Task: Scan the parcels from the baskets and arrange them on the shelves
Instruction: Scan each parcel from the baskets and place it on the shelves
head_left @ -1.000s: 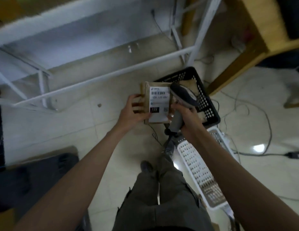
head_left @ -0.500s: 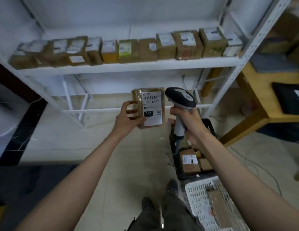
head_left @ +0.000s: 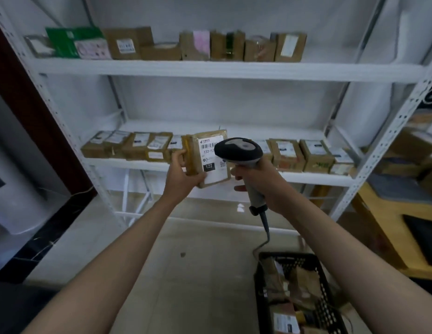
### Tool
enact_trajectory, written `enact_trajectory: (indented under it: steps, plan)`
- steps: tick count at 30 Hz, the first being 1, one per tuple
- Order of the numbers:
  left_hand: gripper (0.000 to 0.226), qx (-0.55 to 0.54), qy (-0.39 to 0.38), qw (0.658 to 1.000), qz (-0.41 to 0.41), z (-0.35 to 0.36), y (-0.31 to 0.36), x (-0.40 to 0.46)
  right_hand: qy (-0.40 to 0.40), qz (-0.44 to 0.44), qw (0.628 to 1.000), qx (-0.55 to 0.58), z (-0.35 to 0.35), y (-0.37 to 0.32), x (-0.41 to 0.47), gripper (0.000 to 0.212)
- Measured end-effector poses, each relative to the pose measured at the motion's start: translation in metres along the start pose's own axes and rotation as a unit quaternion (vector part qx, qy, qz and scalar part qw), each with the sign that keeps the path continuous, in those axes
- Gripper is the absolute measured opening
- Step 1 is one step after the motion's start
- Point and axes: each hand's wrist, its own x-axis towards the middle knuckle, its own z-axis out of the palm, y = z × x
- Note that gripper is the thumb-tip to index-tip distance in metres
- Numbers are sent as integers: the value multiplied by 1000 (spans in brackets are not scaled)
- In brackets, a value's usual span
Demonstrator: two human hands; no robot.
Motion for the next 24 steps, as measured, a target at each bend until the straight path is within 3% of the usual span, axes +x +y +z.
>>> enact_trajectory:
  steps: [14, 24]
  plan:
    - [89, -20, 27, 999, 20, 0, 49, 39, -49, -9, 998, 25, -18, -32, 14, 31]
    - [89, 11, 19, 999, 36, 22, 92, 53, 3, -33, 999, 43, -65, -51, 25, 30]
